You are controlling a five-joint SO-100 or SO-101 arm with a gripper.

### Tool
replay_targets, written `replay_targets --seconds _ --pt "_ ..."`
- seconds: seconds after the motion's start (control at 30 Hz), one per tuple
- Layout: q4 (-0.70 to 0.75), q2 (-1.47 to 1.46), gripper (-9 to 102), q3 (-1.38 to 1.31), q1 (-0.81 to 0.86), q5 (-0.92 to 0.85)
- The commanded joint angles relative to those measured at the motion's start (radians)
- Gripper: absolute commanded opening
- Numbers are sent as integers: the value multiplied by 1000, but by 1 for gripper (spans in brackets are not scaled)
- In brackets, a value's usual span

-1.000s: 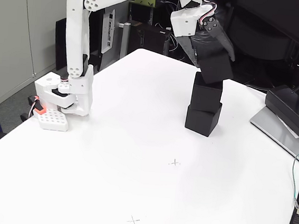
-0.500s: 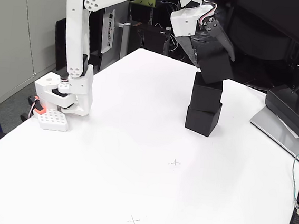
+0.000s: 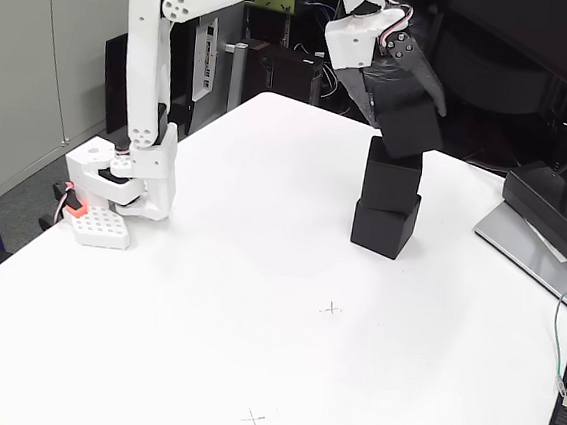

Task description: Stack the 3 blocks

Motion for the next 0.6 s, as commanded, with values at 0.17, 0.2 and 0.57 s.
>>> replay_targets --seconds 0.17,0.2,0.57 --pt "0 166 -1 -46 -2 5" --pt "0 183 -1 -46 -2 0" --pt "0 222 -1 138 0 -3"
